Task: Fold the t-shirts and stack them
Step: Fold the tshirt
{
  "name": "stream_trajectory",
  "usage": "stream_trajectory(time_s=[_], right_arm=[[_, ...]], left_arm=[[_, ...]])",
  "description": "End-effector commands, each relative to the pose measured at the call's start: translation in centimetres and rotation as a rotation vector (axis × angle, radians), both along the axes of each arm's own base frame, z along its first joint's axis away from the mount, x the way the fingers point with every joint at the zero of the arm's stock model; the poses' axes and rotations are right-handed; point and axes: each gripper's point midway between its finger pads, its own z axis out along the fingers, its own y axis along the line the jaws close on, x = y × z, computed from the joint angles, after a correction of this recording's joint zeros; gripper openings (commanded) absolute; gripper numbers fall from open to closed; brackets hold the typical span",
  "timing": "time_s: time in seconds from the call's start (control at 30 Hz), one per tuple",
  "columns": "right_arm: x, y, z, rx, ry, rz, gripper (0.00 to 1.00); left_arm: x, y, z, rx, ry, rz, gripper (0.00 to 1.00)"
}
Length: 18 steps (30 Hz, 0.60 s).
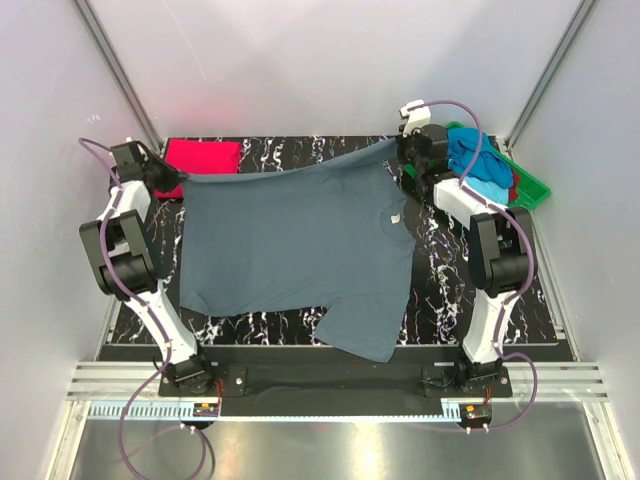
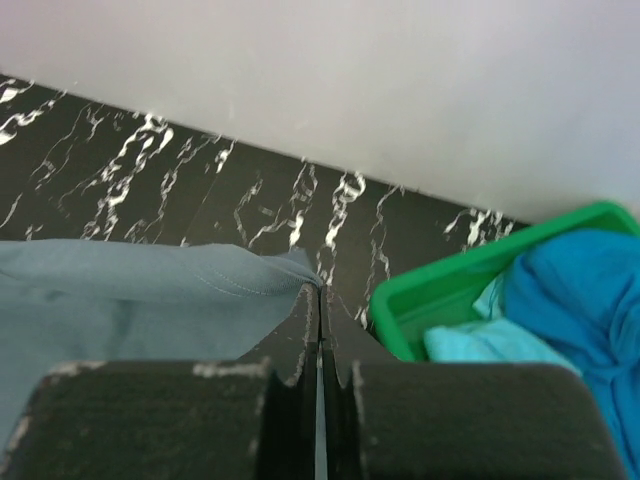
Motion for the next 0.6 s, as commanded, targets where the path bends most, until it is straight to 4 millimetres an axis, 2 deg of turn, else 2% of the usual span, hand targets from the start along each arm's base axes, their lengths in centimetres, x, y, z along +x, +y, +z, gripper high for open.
stream_trajectory(time_s=[0.0, 0.13, 0.17, 0.23, 0.27, 0.3, 0.37, 0.43, 0.47, 0.53, 0.57], right_arm=[[-2.5, 0.8, 4.2, 0.051, 0.008, -0.008, 0.0], [-4.9, 0.5, 2.9, 0.064, 0.095, -0.084, 0.0], [-5.7, 0.3, 1.8, 0.06, 0.122, -0.097, 0.0], [-7.0, 0.3, 1.8, 0.069, 0.142, -0.1, 0.0], [-7.9, 0.0, 0.6, 0.063, 0.172, -0.106, 0.0], [-8.5, -0.2, 1.5, 0.077, 0.158, -0.112, 0.0], [-9.7, -0.1, 0.7, 0.089, 0.187, -0.106, 0.0], [-10.7, -0.1, 1.0, 0.072, 0.186, -0.107, 0.0], [-11.5, 0.0, 0.1, 0.056, 0.212, -0.103, 0.0], [-12.5, -0.2, -0.1, 0.047, 0.224, -0.103, 0.0], [-13.2, -0.2, -1.1, 0.042, 0.253, -0.1, 0.0]], left_arm=[[0.9, 0.2, 2.8, 0.049, -0.068, -0.061, 0.0], [0.2, -0.3, 1.4, 0.039, -0.007, -0.104, 0.0], [-0.1, -0.4, 1.0, 0.039, 0.007, -0.111, 0.0], [-0.8, -0.5, 0.3, 0.048, 0.039, -0.123, 0.0], [-1.1, -0.3, -0.1, 0.057, 0.059, -0.115, 0.0], [-1.5, -0.3, -0.3, 0.059, 0.083, -0.116, 0.0], [-2.1, 0.0, -0.4, 0.078, 0.113, -0.108, 0.0], [-2.8, -0.1, -0.5, 0.083, 0.147, -0.119, 0.0], [-3.1, -0.3, -0.4, 0.085, 0.152, -0.126, 0.0], [-3.9, -0.7, -1.0, 0.091, 0.179, -0.14, 0.0], [-4.3, -0.6, -1.4, 0.098, 0.196, -0.137, 0.0]])
